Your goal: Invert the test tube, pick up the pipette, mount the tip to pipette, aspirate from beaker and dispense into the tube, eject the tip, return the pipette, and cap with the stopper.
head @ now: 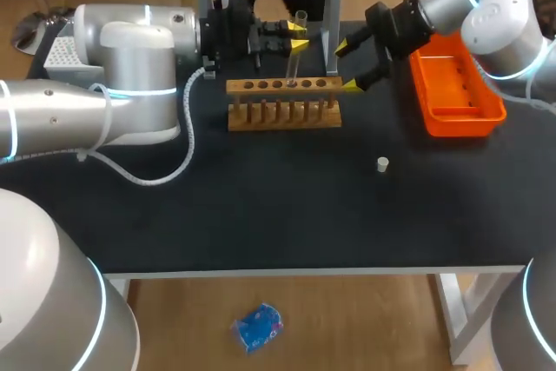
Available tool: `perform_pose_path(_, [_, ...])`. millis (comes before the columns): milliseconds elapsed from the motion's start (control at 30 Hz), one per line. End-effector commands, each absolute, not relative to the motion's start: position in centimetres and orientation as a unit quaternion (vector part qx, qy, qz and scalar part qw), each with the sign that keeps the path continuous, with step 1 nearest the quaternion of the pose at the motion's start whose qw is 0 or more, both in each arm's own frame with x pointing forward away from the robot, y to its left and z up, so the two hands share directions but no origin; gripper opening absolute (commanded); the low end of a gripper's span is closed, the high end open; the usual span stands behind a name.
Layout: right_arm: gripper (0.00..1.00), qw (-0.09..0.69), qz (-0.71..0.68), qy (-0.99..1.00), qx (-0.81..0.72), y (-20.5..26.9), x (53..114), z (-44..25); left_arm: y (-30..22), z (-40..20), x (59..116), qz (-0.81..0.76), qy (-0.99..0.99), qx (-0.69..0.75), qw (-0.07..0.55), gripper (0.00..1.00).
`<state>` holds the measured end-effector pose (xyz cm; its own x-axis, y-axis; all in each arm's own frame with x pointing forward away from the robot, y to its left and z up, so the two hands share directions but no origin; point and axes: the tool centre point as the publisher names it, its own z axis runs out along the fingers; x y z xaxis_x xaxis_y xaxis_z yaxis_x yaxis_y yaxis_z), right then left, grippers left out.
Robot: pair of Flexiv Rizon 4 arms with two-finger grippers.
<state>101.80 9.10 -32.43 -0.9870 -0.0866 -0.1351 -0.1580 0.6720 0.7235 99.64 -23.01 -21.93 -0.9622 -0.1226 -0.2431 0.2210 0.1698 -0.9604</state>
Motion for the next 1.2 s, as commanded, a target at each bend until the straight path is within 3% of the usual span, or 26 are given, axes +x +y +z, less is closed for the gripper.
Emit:
perform_pose_path(33, [1.00, 0.044, 0.399, 0.914, -0.067, 9.1, 101.8, -32.4, -22.9, -22.2, 100.2, -0.643, 0.754, 0.034, 0.129, 0.00])
perform_pose_path(1200, [1.00, 0.044, 0.399, 0.914, -0.067, 9.1, 101.8, -32.4, -22.8, -23.7, 100.8, -0.634, 0.763, 0.024, 0.120, 0.00])
